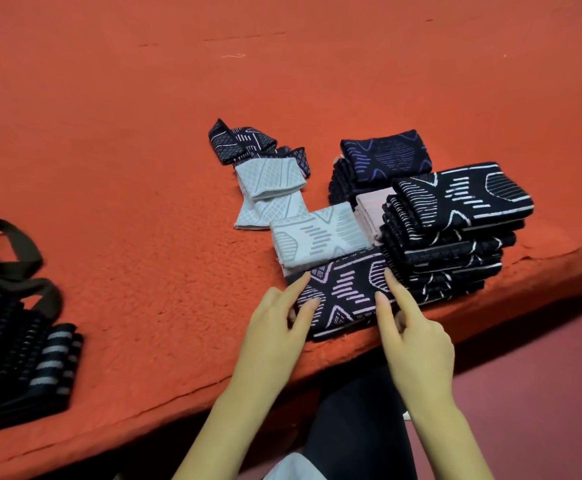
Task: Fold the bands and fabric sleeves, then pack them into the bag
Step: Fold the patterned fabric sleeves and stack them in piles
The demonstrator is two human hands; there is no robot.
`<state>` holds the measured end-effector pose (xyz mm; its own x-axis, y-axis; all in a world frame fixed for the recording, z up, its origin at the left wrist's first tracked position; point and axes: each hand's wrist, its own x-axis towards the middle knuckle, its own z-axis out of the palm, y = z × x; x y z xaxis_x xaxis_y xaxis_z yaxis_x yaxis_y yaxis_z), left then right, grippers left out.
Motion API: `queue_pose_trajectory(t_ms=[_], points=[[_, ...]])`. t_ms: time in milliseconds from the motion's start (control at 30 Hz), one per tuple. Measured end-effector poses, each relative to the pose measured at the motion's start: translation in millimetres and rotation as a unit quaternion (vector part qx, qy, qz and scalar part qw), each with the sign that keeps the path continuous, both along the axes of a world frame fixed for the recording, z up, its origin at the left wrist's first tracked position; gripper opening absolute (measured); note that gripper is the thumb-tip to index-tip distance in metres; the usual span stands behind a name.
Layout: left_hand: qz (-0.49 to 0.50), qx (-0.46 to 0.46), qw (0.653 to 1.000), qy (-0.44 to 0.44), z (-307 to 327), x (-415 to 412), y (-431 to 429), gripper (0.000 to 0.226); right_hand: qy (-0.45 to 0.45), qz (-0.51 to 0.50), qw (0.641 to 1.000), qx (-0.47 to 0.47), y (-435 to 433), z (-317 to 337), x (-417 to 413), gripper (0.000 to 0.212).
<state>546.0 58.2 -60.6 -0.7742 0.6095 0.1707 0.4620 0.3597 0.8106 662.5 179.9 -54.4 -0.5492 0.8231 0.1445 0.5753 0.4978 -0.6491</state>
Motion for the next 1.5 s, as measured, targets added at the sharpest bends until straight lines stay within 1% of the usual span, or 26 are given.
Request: queue_pose_trajectory(t_ms=[100,167,233,300,367,433,500,533,600,700,767,833,933,1033,1133,1200,1267,1333,1400,1433,1500], points=[[-0.004,-0.036,0.999,0.021,1,-2,-3,0.042,-0.037,-0.005,0.999,0.01,-1,2,1,0.049],[-0.011,-0.059,0.997,0.041,6,-5,-6,0.041,-0.064,-0.009,0.997,0.044,-2,5,2,0.051],[-0.014,-0.075,0.995,0.066,15,-11,-8,0.038,-0.059,-0.013,0.995,0.085,-7,17,-2,0.046],[-0.019,-0.078,0.994,0.078,26,-22,-8,0.032,-0.033,0.0,0.994,0.105,-14,32,-15,0.044],[-0.046,-0.099,0.991,0.079,36,-40,-6,0.028,0.0,0.038,0.99,0.139,-22,47,-37,0.043],[-0.092,-0.159,0.978,0.093,44,-58,-3,0.026,0.009,0.088,0.982,0.167,-25,61,-63,0.043],[-0.131,-0.212,0.963,0.103,53,-70,-1,0.023,-0.052,0.141,0.979,0.136,-21,76,-93,0.045],[-0.14,-0.215,0.961,0.098,56,-76,-1,0.022,-0.083,0.158,0.976,0.122,-16,83,-110,0.045],[-0.129,-0.175,0.972,0.086,64,-90,-3,0.018,-0.086,0.174,0.974,0.115,-6,93,-147,0.043],[-0.043,-0.103,0.99,0.092,67,-131,4,0.017,-0.076,0.181,0.974,0.109,15,93,-204,0.038],[0.017,-0.084,0.992,0.098,62,-166,17,0.024,-0.101,0.185,0.972,0.1,31,88,-235,0.037],[0.048,-0.075,0.993,0.083,52,-196,31,0.041,-0.15,0.184,0.967,0.09,44,80,-256,0.041],[0.028,-0.072,0.996,0.046,32,-224,47,0.063,-0.217,0.183,0.956,0.069,61,60,-270,0.053],[-0.032,-0.057,0.998,0.025,9,-240,57,0.065,-0.235,0.181,0.952,0.072,72,42,-272,0.061],[-0.022,0.007,1.0,0.013,-4,-249,63,0.055,-0.22,0.176,0.957,0.071,76,36,-272,0.067],[-0.003,0.042,0.999,0.016,-5,-252,67,0.046,-0.197,0.178,0.96,0.088,77,33,-274,0.062],[0.021,0.055,0.998,0.027,-3,-252,70,0.032,-0.171,0.181,0.964,0.091,79,31,-275,0.054],[0.042,0.062,0.996,0.057,2,-252,71,0.018,-0.143,0.189,0.968,0.085,78,30,-274,0.048],[0.052,0.084,0.991,0.093,10,-252,69,0.015,-0.08,0.201,0.975,0.056,76,35,-272,0.043],[0.054,0.106,0.988,0.095,16,-251,68,0.015,-0.033,0.212,0.976,0.029,75,39,-272,0.041],[0.075,0.15,0.984,0.068,31,-244,62,0.018,0.05,0.246,0.967,-0.034,71,48,-271,0.041]])
